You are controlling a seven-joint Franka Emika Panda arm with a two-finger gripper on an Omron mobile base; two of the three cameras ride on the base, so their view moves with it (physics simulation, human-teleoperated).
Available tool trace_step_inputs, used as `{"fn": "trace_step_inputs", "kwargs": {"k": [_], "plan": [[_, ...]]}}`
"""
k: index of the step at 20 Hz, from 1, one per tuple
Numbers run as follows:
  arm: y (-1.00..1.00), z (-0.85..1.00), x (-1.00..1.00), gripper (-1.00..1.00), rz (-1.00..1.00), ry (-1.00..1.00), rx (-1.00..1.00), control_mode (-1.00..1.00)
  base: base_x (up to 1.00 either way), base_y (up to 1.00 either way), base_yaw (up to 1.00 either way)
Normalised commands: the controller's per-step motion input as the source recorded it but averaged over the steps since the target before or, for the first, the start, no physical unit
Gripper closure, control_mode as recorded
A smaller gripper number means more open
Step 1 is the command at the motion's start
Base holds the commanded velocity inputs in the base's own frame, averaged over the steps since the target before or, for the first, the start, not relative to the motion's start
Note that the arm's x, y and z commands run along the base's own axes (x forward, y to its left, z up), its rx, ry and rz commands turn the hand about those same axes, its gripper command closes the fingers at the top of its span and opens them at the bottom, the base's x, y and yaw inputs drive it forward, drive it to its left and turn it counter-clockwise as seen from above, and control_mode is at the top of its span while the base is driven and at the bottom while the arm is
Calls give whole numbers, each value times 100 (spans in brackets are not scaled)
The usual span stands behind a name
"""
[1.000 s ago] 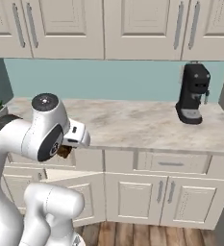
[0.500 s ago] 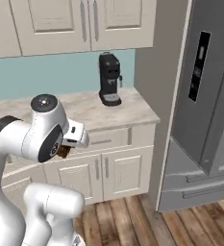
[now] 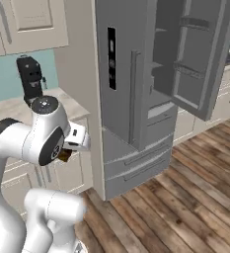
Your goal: Place the beer on the top shelf of the fridge to keep it out of children's reach, and place the mango and sweet potato on lower shelves for easy access.
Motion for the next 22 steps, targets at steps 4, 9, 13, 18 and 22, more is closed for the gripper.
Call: {"fn": "trace_step_inputs", "kwargs": {"k": [4,9,13,18,22], "plan": [[0,0,0,100,0,0,0,100,0,-71,-63],[0,0,0,100,0,0,0,100,39,-48,-54],[0,0,0,100,0,0,0,100,87,-33,-40],[0,0,0,100,0,0,0,100,98,-17,-29],[0,0,0,100,0,0,0,100,100,-4,-8]]}}
